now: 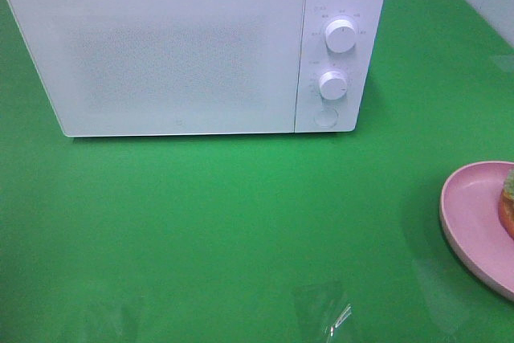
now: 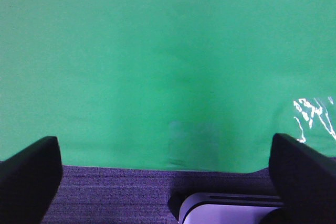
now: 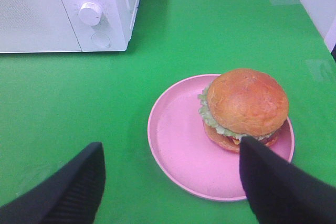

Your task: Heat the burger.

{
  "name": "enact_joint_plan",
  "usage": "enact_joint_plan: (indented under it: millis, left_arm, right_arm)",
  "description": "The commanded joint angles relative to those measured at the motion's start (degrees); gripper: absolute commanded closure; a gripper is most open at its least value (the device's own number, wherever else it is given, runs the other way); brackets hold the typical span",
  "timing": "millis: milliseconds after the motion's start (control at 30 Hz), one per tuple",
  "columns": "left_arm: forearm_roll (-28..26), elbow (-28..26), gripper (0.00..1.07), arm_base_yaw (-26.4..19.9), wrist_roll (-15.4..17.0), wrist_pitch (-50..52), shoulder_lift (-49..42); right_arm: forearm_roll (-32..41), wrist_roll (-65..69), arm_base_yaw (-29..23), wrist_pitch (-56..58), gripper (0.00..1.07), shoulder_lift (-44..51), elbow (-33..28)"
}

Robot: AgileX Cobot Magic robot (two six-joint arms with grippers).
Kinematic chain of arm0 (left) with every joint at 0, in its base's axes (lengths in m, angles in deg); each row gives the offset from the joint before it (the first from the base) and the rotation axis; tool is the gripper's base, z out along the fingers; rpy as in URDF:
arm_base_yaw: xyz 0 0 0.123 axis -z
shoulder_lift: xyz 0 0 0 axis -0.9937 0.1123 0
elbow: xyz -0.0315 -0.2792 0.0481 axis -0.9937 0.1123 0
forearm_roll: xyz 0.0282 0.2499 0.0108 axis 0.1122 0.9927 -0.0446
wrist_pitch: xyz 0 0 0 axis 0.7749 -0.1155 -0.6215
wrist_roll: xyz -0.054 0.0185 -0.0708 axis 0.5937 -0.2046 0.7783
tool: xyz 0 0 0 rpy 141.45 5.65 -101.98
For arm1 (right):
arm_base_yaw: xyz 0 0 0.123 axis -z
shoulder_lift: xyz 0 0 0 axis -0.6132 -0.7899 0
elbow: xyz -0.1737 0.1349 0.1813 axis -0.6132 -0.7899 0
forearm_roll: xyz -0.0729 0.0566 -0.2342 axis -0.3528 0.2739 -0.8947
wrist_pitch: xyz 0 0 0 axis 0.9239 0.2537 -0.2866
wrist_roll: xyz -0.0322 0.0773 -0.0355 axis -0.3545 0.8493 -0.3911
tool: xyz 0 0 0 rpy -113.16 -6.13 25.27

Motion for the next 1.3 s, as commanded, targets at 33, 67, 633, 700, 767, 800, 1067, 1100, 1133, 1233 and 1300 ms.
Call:
enact_joint_plan:
  millis: [33, 67, 633, 700, 767, 800, 1067, 1100, 1133, 1233, 1300]
  left_arm:
    - [0.17, 1.49, 0.07, -0.06, -0.11, 1.26, -6.02]
    - [0.17, 1.49, 0.07, -0.06, -0.11, 1.26, -6.02]
    - [0.46, 1.49, 0.07, 0.29, -0.23, 1.26, -22.06]
    - [0.46, 1.49, 0.07, 0.29, -0.23, 1.26, -25.73]
    - [0.46, 1.49, 0.07, 0.29, -0.23, 1.26, -29.62]
    - [0.46, 1.49, 0.07, 0.29, -0.29, 1.26, -33.23]
    - [1.2, 1.49, 0.07, 0.29, -0.29, 1.26, -35.01]
    - [1.32, 1.49, 0.07, 0.29, -0.29, 1.2, -34.95]
    - [1.32, 1.49, 0.07, 0.29, -0.29, 1.2, -34.95]
    - [1.32, 1.49, 0.07, 0.29, -0.29, 1.2, -34.95]
    - [1.32, 1.49, 0.07, 0.29, -0.29, 1.2, -34.95]
  right_arm:
    - [-0.06, 0.29, 0.4, -0.86, 0.37, 1.32, -0.06]
    - [-0.06, 0.29, 0.4, -0.86, 0.37, 1.32, -0.06]
    - [-0.06, 0.29, 0.4, -0.86, 0.37, 1.32, -0.06]
    - [-0.06, 0.29, 0.4, -0.86, 0.37, 1.32, -0.06]
    - [-0.06, 0.29, 0.4, -0.86, 0.37, 1.32, -0.06]
    - [-0.06, 0.29, 0.4, -0.86, 0.37, 1.32, -0.06]
    - [0.0, 0.23, 0.4, -0.86, 0.37, 0.8, -0.06]
    - [-0.06, 0.23, 0.4, -0.86, 0.37, 0.8, -0.06]
    - [-0.06, 0.23, 0.4, -0.86, 0.37, 0.8, -0.06]
    - [-0.06, 0.23, 0.4, -0.86, 0.37, 0.8, -0.06]
    - [-0.06, 0.23, 0.4, -0.86, 0.37, 0.8, -0.06]
